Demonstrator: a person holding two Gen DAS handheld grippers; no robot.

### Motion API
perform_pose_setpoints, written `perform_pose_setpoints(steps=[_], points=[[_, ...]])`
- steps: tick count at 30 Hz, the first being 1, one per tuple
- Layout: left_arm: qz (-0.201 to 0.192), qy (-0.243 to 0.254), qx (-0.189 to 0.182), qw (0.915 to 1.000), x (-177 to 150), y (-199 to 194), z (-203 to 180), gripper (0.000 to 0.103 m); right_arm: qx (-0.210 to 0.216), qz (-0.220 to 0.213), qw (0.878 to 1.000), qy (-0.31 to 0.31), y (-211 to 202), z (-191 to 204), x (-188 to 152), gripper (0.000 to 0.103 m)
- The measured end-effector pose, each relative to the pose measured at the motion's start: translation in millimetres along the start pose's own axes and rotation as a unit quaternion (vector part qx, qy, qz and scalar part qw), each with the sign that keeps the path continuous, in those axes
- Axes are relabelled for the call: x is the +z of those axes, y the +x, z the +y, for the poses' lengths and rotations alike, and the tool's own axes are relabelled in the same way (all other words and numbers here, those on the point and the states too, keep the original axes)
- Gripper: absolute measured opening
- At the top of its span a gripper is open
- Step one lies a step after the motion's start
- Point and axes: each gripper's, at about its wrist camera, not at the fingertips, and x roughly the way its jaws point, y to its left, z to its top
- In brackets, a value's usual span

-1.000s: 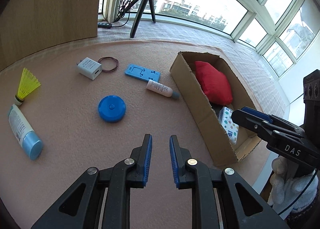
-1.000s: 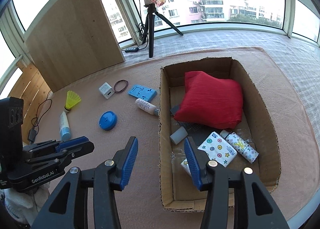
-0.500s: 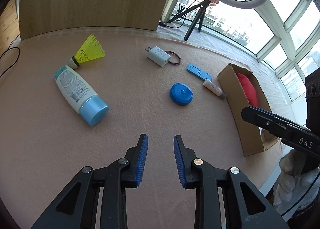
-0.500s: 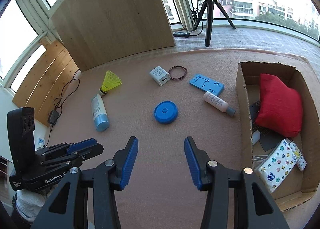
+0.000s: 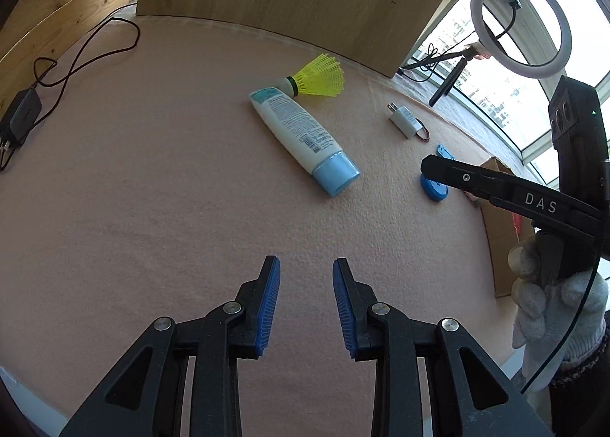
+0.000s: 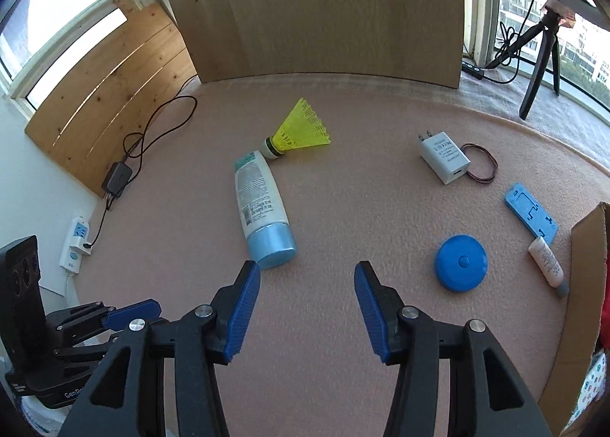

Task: Organize objects
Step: 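Move the open right tool to the white-blue lotion tube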

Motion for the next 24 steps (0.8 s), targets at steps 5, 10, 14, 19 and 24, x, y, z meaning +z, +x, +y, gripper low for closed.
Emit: perform_pose_setpoints(steps=[5, 10, 14, 19, 24], points=[[-0.009, -0.016, 0.014, 0.9997, -1, -11, 27, 0.038, -0.003, 0.025, 0.999, -0.021, 42, 21, 19, 0.061], [-0.012, -0.015, 0.027, 0.9995, 4, -13, 38, 0.038, 0.002, 0.05, 0.999, -0.021, 79, 27, 32, 0.061], [-0.011, -0.013, 0.026, 0.9995, 11, -6, 40, 0.038, 0.012, 0.062, 0.998, -0.013, 96, 31, 39, 0.061], [-0.003, -0.015, 0.024, 0.9996, 20, 9, 40, 0.038, 0.032, 0.081, 0.996, 0.018, 107, 27, 37, 0.048], [0.007, -0.01, 0.021, 0.9997, 20, 18, 36, 0.038, 0.048, 0.081, 0.995, 0.039, 103, 26, 27, 0.041]])
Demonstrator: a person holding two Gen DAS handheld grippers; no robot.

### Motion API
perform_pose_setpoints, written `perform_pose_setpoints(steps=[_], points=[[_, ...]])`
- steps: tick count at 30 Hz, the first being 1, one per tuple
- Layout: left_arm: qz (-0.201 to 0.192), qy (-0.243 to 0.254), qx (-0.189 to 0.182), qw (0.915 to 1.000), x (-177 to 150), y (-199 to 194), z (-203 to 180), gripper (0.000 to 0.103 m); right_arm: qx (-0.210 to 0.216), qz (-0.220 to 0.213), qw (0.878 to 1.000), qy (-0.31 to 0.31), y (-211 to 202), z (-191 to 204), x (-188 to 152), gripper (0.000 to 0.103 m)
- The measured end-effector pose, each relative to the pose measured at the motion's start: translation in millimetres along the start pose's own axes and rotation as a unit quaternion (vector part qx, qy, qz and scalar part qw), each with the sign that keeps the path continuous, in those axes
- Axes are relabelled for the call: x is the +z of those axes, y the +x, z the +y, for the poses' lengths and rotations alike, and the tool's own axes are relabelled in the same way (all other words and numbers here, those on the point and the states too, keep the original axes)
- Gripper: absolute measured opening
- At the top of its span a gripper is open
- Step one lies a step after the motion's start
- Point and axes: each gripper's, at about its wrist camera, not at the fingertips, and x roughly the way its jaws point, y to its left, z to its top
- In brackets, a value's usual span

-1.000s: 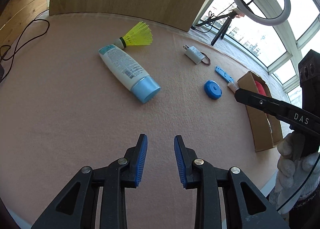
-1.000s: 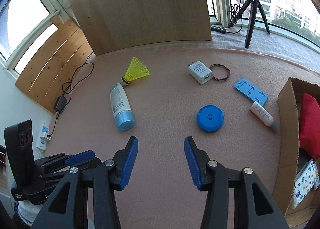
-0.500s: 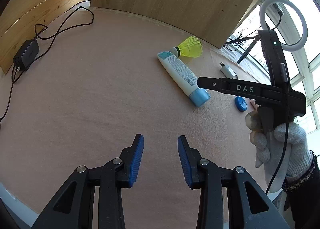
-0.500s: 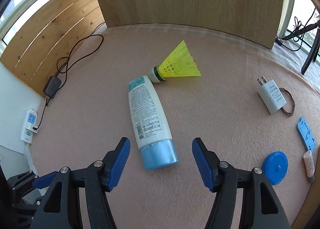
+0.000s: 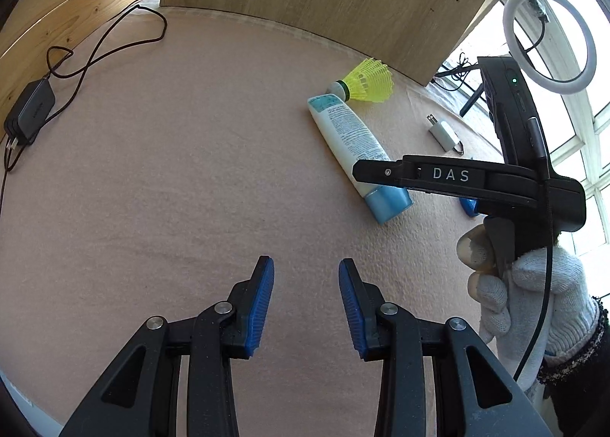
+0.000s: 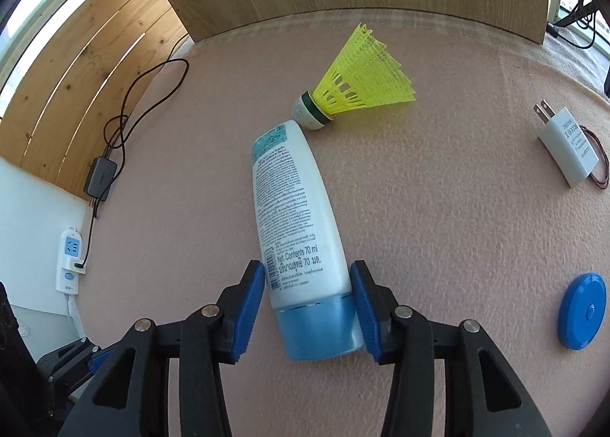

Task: Organize objects
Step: 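Move the open right tool to the white-blue lotion tube, then close the right tool on the lotion tube's blue cap end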

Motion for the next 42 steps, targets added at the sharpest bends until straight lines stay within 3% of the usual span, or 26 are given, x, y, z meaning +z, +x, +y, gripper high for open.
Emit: perform_pose_setpoints(steps=[11, 17, 25, 29, 32, 34, 42], points=[[0.031, 0.041, -0.027, 0.9983, -19, 25, -36, 0.04, 0.039, 0.001, 0.998, 0.058, -23, -24, -57, 0.039], [0.059, 0.096, -0.059, 0.9919, -40, 36, -72, 0.045, 0.061, 0.004, 0.994, 0.094, -35, -39, -89, 0.038], [0.08, 0.128, -0.085, 0.9848, -52, 45, -106, 0.046, 0.072, 0.0, 0.988, 0.135, -51, -60, -125, 0.037], [0.082, 0.14, -0.097, 0.982, -55, 46, -118, 0.048, 0.061, 0.003, 0.99, 0.123, -55, -64, -125, 0.041], [0.079, 0.14, -0.095, 0.9825, -53, 48, -123, 0.058, 0.044, -0.005, 0.993, 0.107, -61, -61, -121, 0.05], [0.08, 0.135, -0.098, 0.9828, -51, 49, -123, 0.058, 0.036, -0.011, 0.995, 0.089, -63, -57, -116, 0.052], [0.069, 0.11, -0.118, 0.9844, -45, 55, -124, 0.058, 0.041, 0.016, 0.998, 0.05, -53, -45, -99, 0.052]])
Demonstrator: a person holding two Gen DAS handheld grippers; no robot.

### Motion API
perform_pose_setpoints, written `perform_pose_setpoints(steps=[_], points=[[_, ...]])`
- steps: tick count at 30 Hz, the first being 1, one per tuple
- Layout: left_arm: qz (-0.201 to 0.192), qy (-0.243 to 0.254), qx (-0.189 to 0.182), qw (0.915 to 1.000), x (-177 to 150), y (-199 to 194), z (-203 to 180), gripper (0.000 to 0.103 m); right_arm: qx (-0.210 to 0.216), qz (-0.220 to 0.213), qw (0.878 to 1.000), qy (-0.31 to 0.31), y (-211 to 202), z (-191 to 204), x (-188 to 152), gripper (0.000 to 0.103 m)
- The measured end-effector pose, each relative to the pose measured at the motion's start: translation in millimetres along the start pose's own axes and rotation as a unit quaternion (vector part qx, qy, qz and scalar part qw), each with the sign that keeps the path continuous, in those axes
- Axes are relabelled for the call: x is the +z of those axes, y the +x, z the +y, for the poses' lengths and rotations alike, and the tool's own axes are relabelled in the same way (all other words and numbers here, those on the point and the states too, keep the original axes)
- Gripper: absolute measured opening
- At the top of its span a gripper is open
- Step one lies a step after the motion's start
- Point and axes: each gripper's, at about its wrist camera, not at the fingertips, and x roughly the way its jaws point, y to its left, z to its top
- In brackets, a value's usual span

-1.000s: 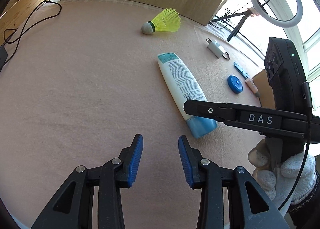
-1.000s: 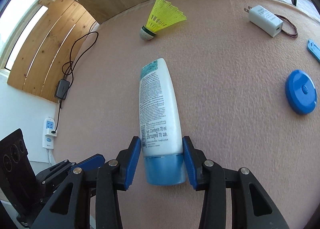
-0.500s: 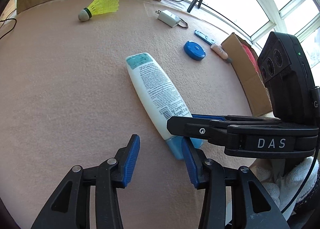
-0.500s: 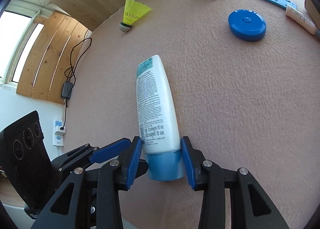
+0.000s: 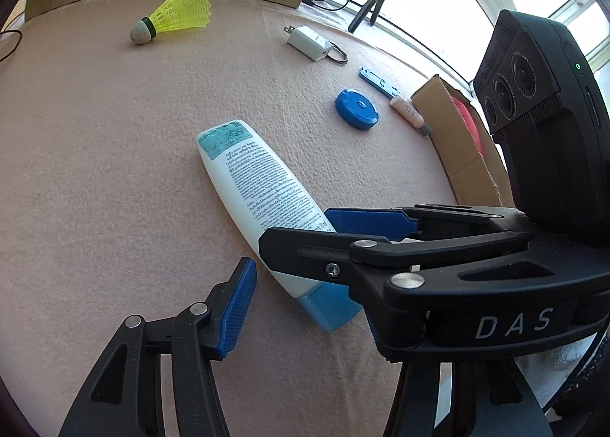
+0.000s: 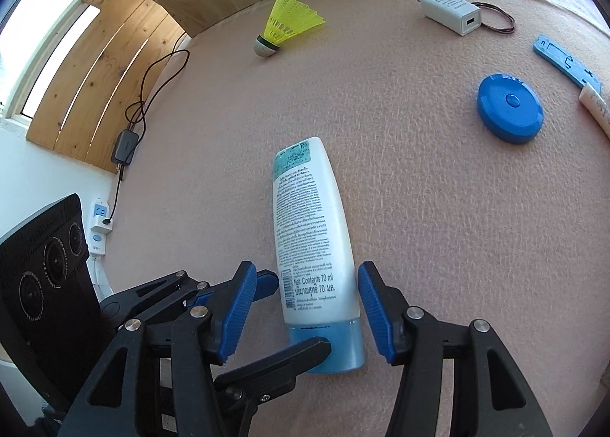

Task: Organize objects
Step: 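Close the right tool on the lotion tube's blue cap end, then lift the lotion tube and carry it over the cardboard box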

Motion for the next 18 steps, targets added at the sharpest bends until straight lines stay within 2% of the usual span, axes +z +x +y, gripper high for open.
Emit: perform_pose_setpoints(steps=[4, 7, 18], points=[[-0.013, -0.025, -0.006, 0.9996, 2, 0, 6, 0.056, -0.009, 0.008, 1.0, -0.01, 4, 2, 3, 0.052], [-0.016, -0.039, -0.015, 0.999, 5, 2, 10, 0.05, -0.011, 0.009, 1.0, -0.013, 5, 2, 5, 0.05], [-0.015, -0.037, -0.012, 0.9991, 6, 2, 2, 0.049, -0.002, -0.002, 1.0, 0.016, -4, -14, 1, 0.036]])
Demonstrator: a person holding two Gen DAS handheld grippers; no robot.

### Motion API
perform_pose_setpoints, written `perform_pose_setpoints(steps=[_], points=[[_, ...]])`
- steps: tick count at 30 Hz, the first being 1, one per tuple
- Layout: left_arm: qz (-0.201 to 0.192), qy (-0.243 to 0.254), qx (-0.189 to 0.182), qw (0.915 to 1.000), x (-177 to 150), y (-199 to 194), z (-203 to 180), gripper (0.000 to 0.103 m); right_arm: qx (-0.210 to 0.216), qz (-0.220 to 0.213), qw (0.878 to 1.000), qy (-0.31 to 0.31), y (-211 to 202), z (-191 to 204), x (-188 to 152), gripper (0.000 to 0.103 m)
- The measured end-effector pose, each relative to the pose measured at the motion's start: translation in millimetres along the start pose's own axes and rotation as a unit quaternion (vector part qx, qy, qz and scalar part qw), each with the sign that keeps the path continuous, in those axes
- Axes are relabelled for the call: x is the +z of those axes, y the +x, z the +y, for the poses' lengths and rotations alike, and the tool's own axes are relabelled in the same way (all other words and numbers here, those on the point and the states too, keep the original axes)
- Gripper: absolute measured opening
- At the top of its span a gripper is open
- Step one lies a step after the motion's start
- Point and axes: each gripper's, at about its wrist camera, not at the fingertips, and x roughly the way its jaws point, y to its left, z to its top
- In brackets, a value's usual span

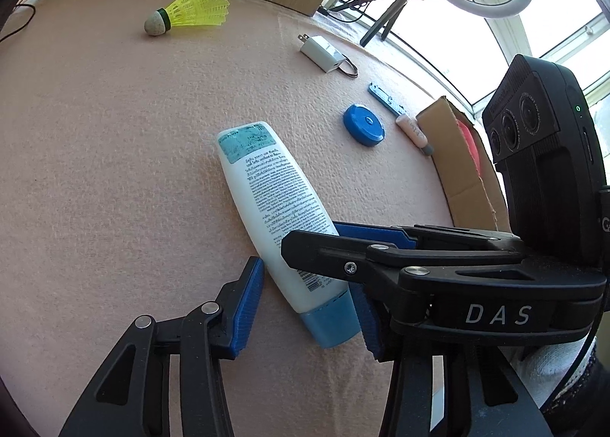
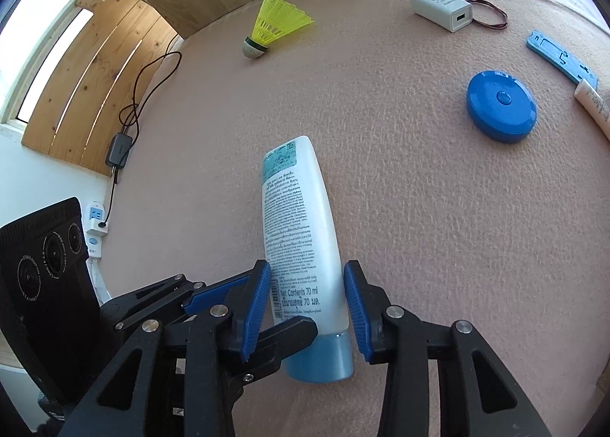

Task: Organize objects
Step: 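Lift the lotion tube and carry it over the cardboard box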

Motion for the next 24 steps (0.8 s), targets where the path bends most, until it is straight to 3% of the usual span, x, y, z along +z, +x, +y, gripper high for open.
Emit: perform_pose_setpoints(steps=[12, 24], points=[[-0.008, 0.05, 0.0, 0.9987, 12, -3, -50, 0.048, 0.014, -0.052, 0.998, 0.045, -47, -22, -8, 0.036], [-0.005, 0.137, -0.034, 0.99, 33, 17, -152, 0.047, 0.002, -0.128, 0.987, 0.097, -133, -83, -25, 0.035]])
